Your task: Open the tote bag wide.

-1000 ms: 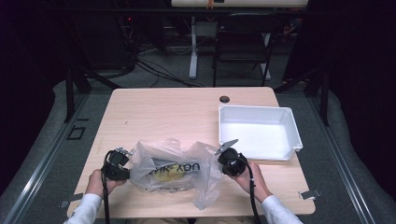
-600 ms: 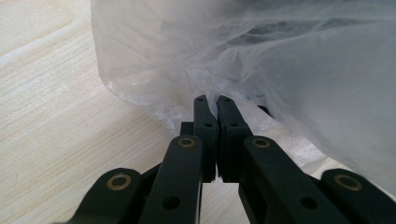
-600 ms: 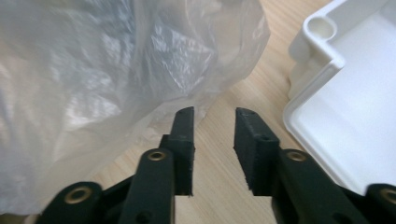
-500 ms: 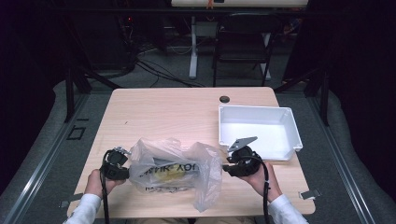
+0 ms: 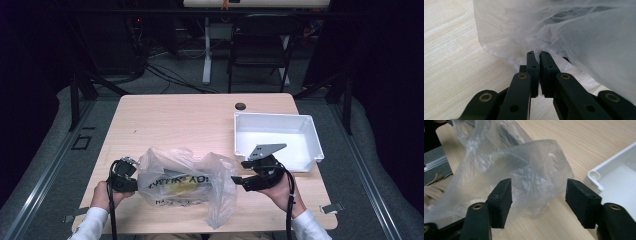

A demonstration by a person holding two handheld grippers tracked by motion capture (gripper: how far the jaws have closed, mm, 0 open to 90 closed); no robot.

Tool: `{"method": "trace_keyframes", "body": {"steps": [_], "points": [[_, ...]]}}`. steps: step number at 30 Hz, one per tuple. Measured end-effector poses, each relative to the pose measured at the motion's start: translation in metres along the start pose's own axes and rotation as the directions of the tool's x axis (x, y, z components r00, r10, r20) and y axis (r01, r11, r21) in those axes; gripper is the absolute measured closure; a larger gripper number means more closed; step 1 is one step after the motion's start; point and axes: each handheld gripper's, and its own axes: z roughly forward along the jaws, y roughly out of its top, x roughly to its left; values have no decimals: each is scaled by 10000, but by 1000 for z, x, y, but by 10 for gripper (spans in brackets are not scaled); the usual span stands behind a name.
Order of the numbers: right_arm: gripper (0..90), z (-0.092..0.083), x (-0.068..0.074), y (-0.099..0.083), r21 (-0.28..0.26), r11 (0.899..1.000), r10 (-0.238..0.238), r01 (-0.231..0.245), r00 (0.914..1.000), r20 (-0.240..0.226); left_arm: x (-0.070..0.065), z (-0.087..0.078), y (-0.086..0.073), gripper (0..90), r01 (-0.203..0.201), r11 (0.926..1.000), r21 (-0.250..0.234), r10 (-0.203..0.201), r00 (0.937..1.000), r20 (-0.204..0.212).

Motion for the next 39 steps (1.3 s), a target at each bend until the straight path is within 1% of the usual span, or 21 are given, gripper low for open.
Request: {"method": "trace_keyframes", "body": {"steps": [3, 6, 7, 8, 9, 11, 13, 14, 16, 17, 18, 21, 24, 26, 27, 29, 32, 34, 35, 38, 39], "points": [[332, 9, 2, 3, -24, 10000, -25, 24, 10000, -87, 0, 0, 0, 861, -1, 10000, 5, 1, 10000, -2], [345, 23, 3, 6, 378, 9992, -135, 139, 9999, -100, 0, 0, 0, 853, -1, 10000, 13, 1, 10000, -5], [380, 28, 3, 6, 472, 9988, -108, 112, 9999, -98, 0, 0, 0, 849, -4, 10000, 23, 4, 10000, -6], [460, 32, 4, 7, 620, 9980, -150, 152, 9999, -35, 0, 0, 0, 843, 9, 10000, 34, -9, 10000, -11], [506, 36, 3, 8, 804, 9964, -271, 277, 9996, -79, 0, 0, 0, 835, 25, 10000, 49, -25, 10000, 11], [642, 43, 4, 8, 914, 9956, -221, 220, 9998, 6, 1, 0, 0, 802, 0, 9999, 116, 0, 10000, 16], [734, 49, 3, 8, 1092, 9936, -292, 290, 9996, -3, 2, -2, 1, 737, 16, 9998, 181, -18, 10000, 72], [774, 52, 3, 8, 1074, 9938, -303, 299, 9995, 14, 3, -3, 1, 685, 49, 9998, 188, -52, 9999, 158], [835, 57, 2, 7, 1189, 9923, -343, 337, 9994, 34, 2, -7, 2, 590, 161, 9998, 75, -162, 9996, 249], [849, 58, 2, 6, 1222, 9919, -359, 345, 9993, 89, 2, -10, 2, 528, 145, 9999, 50, -146, 9997, 213], [863, 59, 1, 6, 1269, 9912, -383, 366, 9992, 114, 0, -12, 2, 472, 233, 9997, 23, -233, 9993, 278], [886, 63, -1, 6, 1282, 9911, -406, 371, 9989, 243, -3, -21, 0, 370, 154, 9998, -102, -150, 9992, 365], [891, 67, -3, 7, 1299, 9911, -353, 301, 9987, 377, -7, -30, -3, 297, 96, 9997, -234, -86, 9991, 418], [892, 70, -4, 7, 1337, 9907, -316, 251, 9984, 468, -9, -35, -5, 254, -48, 9996, -279, 61, 9989, 467], [892, 72, -6, 7, 1367, 9902, -352, 287, 9983, 457, -11, -37, -5, 237, 54, 9994, -345, -37, 9988, 489], [892, 75, -7, 7, 1419, 9896, -336, 256, 9980, 542, -13, -41, -7, 202, -16, 9989, -470, 41, 9986, 520], [893, 80, -9, 8, 1424, 9896, -287, 199, 9978, 603, -18, -50, -7, 171, -176, 9975, -681, 216, 9981, 585], [893, 84, -10, 8, 1513, 9883, -300, 202, 9976, 630, -24, -58, -5, 164, -388, 9956, -848, 443, 9970, 640], [893, 85, -9, 8, 1444, 9895, -204, 106, 9976, 668, -27, -62, -5, 161, -472, 9938, -1005, 540, 9964, 660], [893, 89, -11, 8, 1560, 9876, -266, 153, 9972, 704, -36, -73, -2, 156, -758, 9874, -1391, 873, 9931, 786], [893, 89, -11, 8, 1623, 9865, -312, 198, 9972, 683, -39, -76, -1, 153, -772, 9846, -1568, 909, 9925, 822]]}}
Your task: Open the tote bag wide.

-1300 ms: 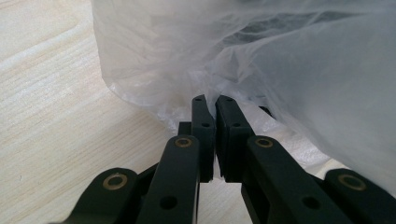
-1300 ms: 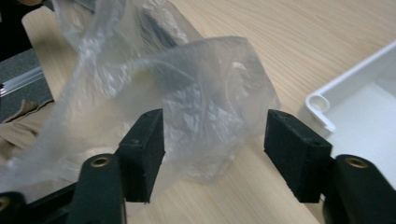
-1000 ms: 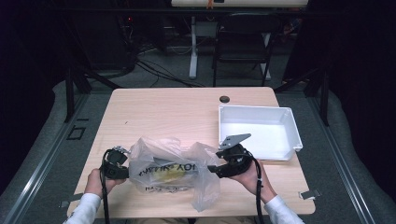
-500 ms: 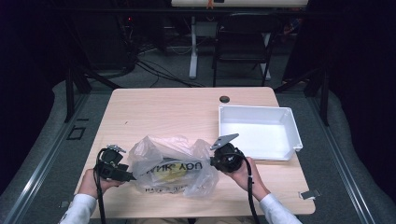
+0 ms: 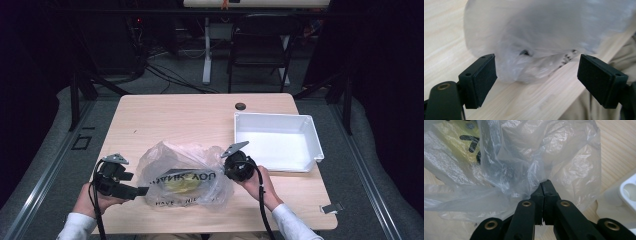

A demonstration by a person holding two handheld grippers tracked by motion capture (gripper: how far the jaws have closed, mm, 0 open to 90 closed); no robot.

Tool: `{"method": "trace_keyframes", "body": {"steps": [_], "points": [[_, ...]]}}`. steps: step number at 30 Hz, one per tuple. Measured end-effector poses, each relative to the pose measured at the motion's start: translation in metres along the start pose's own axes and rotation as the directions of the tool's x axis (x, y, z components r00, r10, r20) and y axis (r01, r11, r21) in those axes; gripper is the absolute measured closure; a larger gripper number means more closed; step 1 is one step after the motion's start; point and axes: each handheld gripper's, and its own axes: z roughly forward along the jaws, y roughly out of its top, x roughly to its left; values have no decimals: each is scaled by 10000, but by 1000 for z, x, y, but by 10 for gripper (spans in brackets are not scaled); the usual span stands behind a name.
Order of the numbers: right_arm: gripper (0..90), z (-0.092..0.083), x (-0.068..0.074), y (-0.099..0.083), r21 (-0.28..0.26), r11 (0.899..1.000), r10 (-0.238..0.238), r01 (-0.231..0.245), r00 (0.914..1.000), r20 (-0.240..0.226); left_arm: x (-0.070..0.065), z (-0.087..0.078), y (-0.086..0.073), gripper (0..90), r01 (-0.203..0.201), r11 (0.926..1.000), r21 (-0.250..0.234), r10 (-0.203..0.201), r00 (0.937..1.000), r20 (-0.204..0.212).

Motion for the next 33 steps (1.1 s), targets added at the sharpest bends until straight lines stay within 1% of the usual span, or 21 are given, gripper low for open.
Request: {"method": "trace_keyframes", "body": {"steps": [2, 4, 6, 7, 8, 9, 10, 11, 12, 13, 14, 16, 19, 21, 23, 25, 28, 29, 30, 32, 33], "points": [[893, 2, 0, 0, 13, 10000, 6, -6, 10000, 10, -7, -3, 4, 151, -209, 9995, -238, 209, 9998, 12], [894, 3, 2, 1, 76, 10000, 27, -27, 10000, -21, -12, -3, 7, 150, -334, 9983, -473, 335, 9994, 18], [893, 3, 2, 1, 89, 9999, -57, 57, 10000, -37, -16, -1, 10, 156, -284, 9964, -794, 274, 9995, -136], [893, 3, 3, 1, 113, 9999, -44, 44, 10000, -28, -17, 1, 11, 161, -251, 9958, -878, 231, 9995, -229], [894, 3, 3, 1, 111, 9999, -45, 46, 10000, -68, -17, 4, 12, 169, -224, 9941, -1064, 181, 9990, -412], [894, 3, 3, 1, 121, 9999, -59, 60, 10000, -66, -16, 7, 13, 217, -149, 9919, -1264, 83, 9986, -527], [894, 3, 4, 1, 130, 9999, -86, 87, 9999, -54, -14, 10, 13, 309, -79, 9916, -1294, -5, 9979, -645], [894, 4, 4, 0, 146, 9998, -94, 94, 9999, -62, -12, 13, 13, 368, 7, 9912, -1326, -120, 9964, -842], [894, 4, 4, 0, 161, 9998, -121, 122, 9999, -64, -10, 17, 13, 403, 139, 9886, -1501, -294, 9944, -1016], [894, 5, 5, 0, 139, 9999, -96, 97, 9999, -59, -6, 19, 13, 470, 164, 9895, -1437, -327, 9932, -1120], [894, 5, 5, -1, 170, 9998, -99, 100, 9999, -42, -4, 21, 12, 508, 234, 9890, -1463, -428, 9905, -1306], [895, 6, 4, -1, 290, 9994, -200, 199, 9998, 23, 1, 26, 10, 607, 349, 9891, -1428, -543, 9895, -1342], [895, 9, 4, -3, 449, 9987, -233, 228, 9997, 110, 6, 32, 7, 714, 509, 9927, -1092, -663, 9876, -1427], [895, 12, 4, -4, 564, 9981, -247, 239, 9996, 125, 10, 36, 5, 756, 561, 9943, -911, -698, 9854, -1554], [895, 14, 4, -4, 638, 9975, -313, 301, 9994, 173, 13, 42, 3, 788, 510, 9972, -554, -601, 9822, -1780], [895, 15, 4, -5, 698, 9972, -296, 282, 9994, 191, 18, 47, 1, 806, 706, 9971, -272, -743, 9816, -1761], [895, 19, 4, -6, 964, 9947, -387, 355, 9988, 313, 24, 55, -1, 821, 818, 9963, 278, -754, 9803, -1828], [896, 21, 3, -8, 1008, 9944, -363, 323, 9986, 380, 26, 57, -2, 826, 893, 9952, 393, -807, 9798, -1829], [896, 22, 2, -8, 1141, 9926, -473, 420, 9979, 441, 29, 58, -3, 830, 946, 9940, 545, -834, 9803, -1791], [897, 25, 1, -10, 1214, 9920, -400, 335, 9979, 514, 32, 62, -5, 836, 1092, 9912, 747, -946, 9796, -1771], [897, 26, 1, -11, 1277, 9911, -442, 363, 9972, 599, 34, 63, -6, 837, 1142, 9897, 861, -981, 9802, -1721]]}}
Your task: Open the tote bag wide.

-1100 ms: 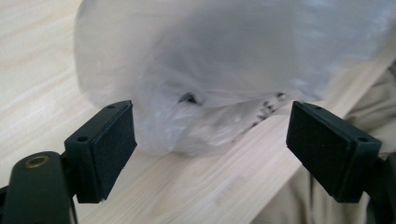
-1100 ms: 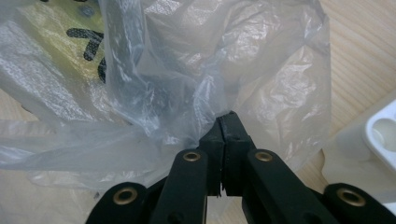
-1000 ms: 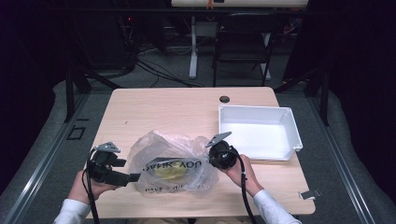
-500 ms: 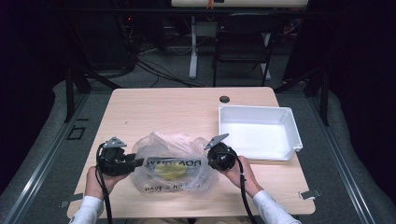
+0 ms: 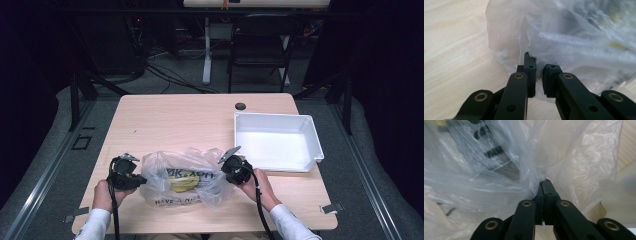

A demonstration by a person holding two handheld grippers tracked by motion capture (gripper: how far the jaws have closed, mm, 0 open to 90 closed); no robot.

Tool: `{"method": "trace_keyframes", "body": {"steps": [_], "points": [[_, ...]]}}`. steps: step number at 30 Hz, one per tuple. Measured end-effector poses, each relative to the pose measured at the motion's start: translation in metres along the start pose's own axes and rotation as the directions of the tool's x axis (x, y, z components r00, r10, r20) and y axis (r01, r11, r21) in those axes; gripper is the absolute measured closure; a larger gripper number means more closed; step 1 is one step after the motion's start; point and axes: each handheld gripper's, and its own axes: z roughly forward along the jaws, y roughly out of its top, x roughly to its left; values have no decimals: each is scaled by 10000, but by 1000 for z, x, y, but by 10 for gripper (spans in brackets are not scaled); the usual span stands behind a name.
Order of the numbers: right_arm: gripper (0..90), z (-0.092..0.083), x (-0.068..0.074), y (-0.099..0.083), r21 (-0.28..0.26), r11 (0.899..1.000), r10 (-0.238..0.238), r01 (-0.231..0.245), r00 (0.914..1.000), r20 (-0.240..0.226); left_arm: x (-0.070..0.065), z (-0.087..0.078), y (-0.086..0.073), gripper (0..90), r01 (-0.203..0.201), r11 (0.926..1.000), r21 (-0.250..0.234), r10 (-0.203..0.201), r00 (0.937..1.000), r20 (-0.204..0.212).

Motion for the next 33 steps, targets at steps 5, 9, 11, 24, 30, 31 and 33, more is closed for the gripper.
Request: {"method": "trace_keyframes", "body": {"steps": [5, 9, 11, 24, 30, 31, 33], "points": [[900, 3, 1, -1, 135, 9999, -88, 83, 9994, 340, 6, 4, -3, 851, 91, 9987, 510, -94, 9999, 57], [900, 7, -1, -3, 451, 9988, -200, 176, 9983, 539, 11, 7, -7, 857, 168, 9945, 1038, -189, 9996, 187], [900, 8, -1, -4, 495, 9985, -246, 212, 9972, 703, 14, 9, -8, 858, 198, 9920, 1247, -228, 9995, 228], [779, -4, -5, -3, 408, 9990, -206, 194, 9994, 295, 16, -13, -12, 442, 163, 9916, 1285, -221, 9988, 441], [649, -33, -6, 0, -358, 9994, -14, 5, 9997, -252, 6, -46, -10, 256, 16, 9998, 173, -32, 9955, 942], [632, -38, -6, 0, -475, 9989, -15, 4, 9997, -248, 4, -51, -9, 240, 1, 10000, -25, 2, 9950, 997], [607, -47, -7, -1, -643, 9979, 75, -91, 9997, -253, 0, -59, -5, 217, -87, 9991, -407, 133, 9933, 1150]]}}
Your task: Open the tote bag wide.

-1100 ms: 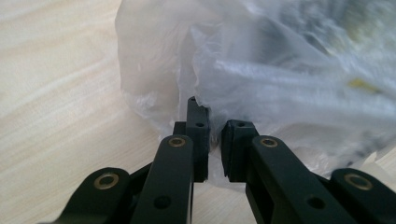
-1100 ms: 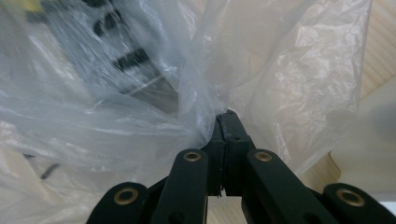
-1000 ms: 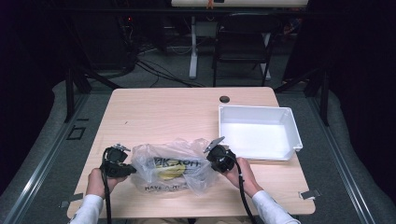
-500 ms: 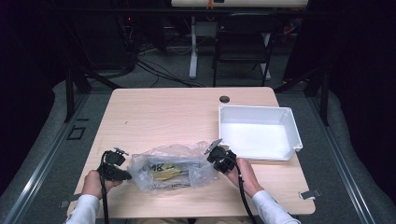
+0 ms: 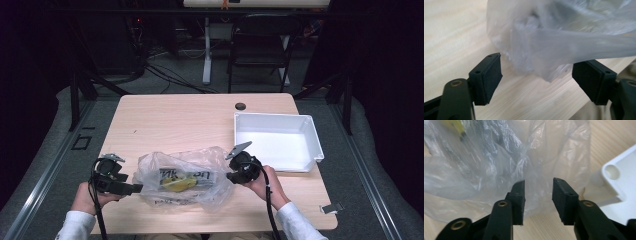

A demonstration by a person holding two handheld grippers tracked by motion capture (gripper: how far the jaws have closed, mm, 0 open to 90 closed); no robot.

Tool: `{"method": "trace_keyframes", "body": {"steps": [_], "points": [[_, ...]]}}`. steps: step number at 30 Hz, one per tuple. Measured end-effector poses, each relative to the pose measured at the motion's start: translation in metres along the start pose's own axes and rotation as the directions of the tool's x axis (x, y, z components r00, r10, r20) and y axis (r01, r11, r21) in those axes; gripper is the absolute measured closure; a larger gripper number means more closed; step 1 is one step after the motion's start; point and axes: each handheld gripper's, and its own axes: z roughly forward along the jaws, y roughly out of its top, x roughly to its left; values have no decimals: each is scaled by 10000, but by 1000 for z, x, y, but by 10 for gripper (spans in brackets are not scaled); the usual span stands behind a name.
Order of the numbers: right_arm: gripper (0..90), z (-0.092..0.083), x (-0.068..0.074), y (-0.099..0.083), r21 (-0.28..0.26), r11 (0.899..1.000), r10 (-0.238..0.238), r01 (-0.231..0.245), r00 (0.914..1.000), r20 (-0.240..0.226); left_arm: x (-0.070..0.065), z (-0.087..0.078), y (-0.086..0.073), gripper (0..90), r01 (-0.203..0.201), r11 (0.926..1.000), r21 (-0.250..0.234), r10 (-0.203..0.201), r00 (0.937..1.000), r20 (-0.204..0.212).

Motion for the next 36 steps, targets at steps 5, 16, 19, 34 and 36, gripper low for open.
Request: {"method": "trace_keyframes", "body": {"steps": [5, 16, 19, 34, 36], "points": [[553, -22, -7, -2, -765, 9962, 401, -410, 9991, -134, -13, -13, 9, 184, -348, 9974, -623, 348, 9994, -15], [391, -51, 12, 15, -2287, 9711, 381, -687, 9900, -1355, -37, -23, 28, 179, -1062, 9796, -1709, 941, 9925, -776], [507, -40, 22, 20, -1791, 9834, 134, -287, 9962, -862, -37, -17, 32, 197, -1096, 9754, -1911, 911, 9905, -1028], [895, 40, 3, 24, -438, 9985, 362, -316, 9934, 1089, 5, 44, 34, 778, -223, 9917, -1263, -59, 9759, -2181], [898, 49, 6, 24, -137, 9999, 48, -28, 9897, 1430, 10, 50, 33, 795, 1, 9937, -1124, -249, 9752, -2198]]}}
